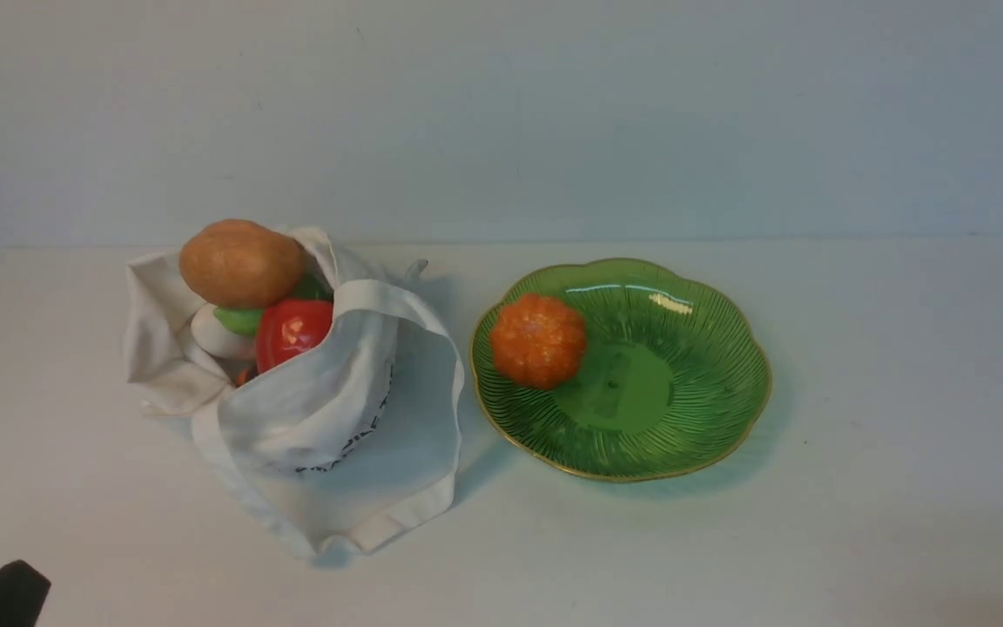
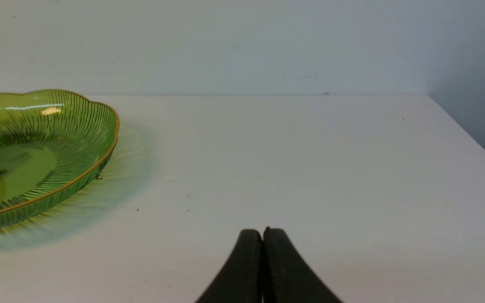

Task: Take vegetables from cloth bag on white table place on plate.
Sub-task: 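Reach into the cloth bag and grasp the potato inside with the left gripper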

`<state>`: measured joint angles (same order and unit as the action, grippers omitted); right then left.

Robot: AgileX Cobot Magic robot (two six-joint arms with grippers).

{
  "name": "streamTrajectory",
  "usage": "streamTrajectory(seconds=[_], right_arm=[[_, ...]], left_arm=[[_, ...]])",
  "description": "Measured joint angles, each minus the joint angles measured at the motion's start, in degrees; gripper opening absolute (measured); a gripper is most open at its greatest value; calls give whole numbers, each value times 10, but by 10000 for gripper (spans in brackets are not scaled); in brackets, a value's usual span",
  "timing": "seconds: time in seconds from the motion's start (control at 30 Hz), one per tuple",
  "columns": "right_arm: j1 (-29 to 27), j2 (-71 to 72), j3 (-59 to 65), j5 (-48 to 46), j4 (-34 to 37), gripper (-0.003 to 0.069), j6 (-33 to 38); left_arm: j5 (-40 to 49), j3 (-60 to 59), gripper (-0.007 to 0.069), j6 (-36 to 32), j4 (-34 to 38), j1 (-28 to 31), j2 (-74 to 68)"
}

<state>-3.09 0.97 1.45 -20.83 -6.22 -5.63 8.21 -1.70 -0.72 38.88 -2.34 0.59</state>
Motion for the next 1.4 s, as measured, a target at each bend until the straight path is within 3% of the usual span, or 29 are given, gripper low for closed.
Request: streamTrajectory(seconds=[0.2, 0.3, 0.43, 0.53, 0.57, 0.67, 0.77, 1.1, 1.27, 1.4], right_arm=[[0, 0, 0, 0, 0, -10, 0], [0, 0, 0, 0, 0, -10, 0], [0, 0, 0, 0, 0, -10, 0], [0, 0, 0, 0, 0, -10, 0], [0, 0, 0, 0, 0, -10, 0], [0, 0, 0, 0, 0, -10, 0], [0, 0, 0, 0, 0, -10, 0], [0, 0, 0, 0, 0, -10, 0], [0, 0, 0, 0, 0, -10, 0], [0, 0, 0, 0, 0, -10, 0]], left_arm=[[-183, 20, -5, -4, 24, 0, 0], [-200, 123, -5, -42, -47, 0, -25], [-33, 302, -5, -92, -164, -1, -160], [136, 401, -5, -108, -213, -1, -267], [136, 401, -5, -110, -216, -1, -276], [365, 532, -5, -153, -272, -1, -444], [452, 606, -5, -192, -293, -1, -553], [488, 789, -5, -381, -264, -4, -821], [474, 813, 6, -411, -237, -14, -865], [438, 816, 92, -421, -231, -18, -890]])
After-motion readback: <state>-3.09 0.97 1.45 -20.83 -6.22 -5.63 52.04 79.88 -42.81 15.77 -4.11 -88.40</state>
